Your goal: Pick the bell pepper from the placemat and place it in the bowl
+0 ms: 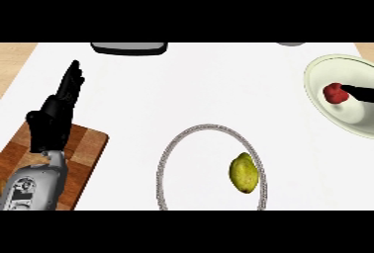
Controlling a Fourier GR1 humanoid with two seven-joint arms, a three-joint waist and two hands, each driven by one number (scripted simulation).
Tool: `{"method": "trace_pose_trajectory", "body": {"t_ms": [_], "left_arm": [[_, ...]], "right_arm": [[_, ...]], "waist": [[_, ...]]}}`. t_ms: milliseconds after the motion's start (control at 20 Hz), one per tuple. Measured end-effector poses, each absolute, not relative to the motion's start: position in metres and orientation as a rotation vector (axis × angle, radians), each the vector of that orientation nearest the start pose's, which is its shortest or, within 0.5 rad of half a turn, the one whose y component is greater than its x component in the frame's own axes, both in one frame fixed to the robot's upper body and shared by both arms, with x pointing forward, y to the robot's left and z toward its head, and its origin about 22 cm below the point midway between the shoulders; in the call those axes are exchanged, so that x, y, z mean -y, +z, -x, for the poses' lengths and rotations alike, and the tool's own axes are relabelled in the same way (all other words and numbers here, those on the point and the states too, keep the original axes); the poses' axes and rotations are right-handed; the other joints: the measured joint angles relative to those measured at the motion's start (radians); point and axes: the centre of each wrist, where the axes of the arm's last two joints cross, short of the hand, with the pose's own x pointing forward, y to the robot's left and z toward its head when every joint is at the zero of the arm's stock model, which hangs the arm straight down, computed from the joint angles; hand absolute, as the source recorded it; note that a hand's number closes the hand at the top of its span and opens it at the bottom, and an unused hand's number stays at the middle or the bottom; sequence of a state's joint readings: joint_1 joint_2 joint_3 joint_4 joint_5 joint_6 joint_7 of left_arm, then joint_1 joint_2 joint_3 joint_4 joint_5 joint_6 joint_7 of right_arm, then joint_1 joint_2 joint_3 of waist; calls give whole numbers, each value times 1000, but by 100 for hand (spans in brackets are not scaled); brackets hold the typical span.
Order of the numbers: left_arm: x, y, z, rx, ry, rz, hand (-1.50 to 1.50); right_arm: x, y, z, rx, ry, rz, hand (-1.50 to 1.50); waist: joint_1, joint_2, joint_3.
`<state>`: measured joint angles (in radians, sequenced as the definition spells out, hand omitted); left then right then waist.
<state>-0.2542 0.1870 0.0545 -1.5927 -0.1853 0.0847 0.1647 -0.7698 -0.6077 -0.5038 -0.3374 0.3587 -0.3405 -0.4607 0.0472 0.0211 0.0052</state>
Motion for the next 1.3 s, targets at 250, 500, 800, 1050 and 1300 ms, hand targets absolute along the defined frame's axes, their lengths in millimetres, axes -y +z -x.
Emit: {"method": "trace_pose_trajectory", "body": {"t_ms": [250,500,800,1050,1300], "left_arm": [[-261,82,-294,1671,-182,-367,0],[-261,83,-291,1661,-175,-385,0],[-261,82,-285,1648,-171,-388,0],[-267,81,-285,1645,-170,-392,0],[-266,82,-288,1645,-169,-405,0]], "right_arm": [[477,68,-349,1599,-62,960,-150],[507,60,-319,1634,-125,871,-150],[539,46,-274,1695,-142,747,-150],[553,32,-241,1721,-108,675,-150],[553,19,-220,1749,-87,644,-150]], "waist": [[-11,-5,-1],[-28,-13,-3],[-42,-19,-4],[-49,-21,-5],[-52,-22,-5]]}}
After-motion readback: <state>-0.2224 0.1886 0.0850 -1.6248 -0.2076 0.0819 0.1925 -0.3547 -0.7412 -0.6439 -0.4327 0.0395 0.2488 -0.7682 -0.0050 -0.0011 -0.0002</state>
